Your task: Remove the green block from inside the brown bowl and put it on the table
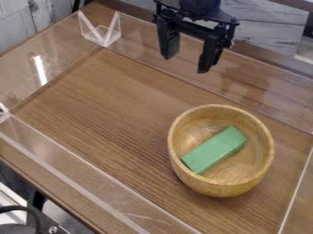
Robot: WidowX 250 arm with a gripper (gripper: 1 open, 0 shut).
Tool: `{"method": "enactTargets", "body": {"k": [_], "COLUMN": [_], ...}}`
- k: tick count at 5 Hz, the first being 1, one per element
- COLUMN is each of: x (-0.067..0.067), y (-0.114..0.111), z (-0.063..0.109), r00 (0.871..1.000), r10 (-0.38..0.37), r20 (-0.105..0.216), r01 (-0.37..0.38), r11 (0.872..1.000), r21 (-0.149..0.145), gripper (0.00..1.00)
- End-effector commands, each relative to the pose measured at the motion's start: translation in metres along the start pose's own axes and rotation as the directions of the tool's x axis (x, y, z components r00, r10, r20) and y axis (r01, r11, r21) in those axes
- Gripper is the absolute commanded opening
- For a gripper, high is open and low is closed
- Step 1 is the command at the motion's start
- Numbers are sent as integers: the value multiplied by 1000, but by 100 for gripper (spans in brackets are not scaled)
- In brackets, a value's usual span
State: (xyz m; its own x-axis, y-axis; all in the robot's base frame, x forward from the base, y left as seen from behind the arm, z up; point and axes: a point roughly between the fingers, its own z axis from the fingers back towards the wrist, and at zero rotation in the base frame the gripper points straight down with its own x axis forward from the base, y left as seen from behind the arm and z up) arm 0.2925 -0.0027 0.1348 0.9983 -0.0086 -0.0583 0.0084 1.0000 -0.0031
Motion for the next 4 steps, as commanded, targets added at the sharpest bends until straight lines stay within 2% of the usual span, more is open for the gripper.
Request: {"method": "enactTargets", "body": {"k": [1,2,3,4], "x": [-16,-28,-35,-39], "y": [-9,-35,-62,-63], "z": [4,-3,-11,-15], "r00": [998,989,979,972], "r10": [-58,-146,-204,-235], "r20": [-15,-3,18,30], "r01": [58,146,204,234], "r11": [998,989,979,972], "r21": [2,7,15,18], "gripper": [100,100,100,100]}}
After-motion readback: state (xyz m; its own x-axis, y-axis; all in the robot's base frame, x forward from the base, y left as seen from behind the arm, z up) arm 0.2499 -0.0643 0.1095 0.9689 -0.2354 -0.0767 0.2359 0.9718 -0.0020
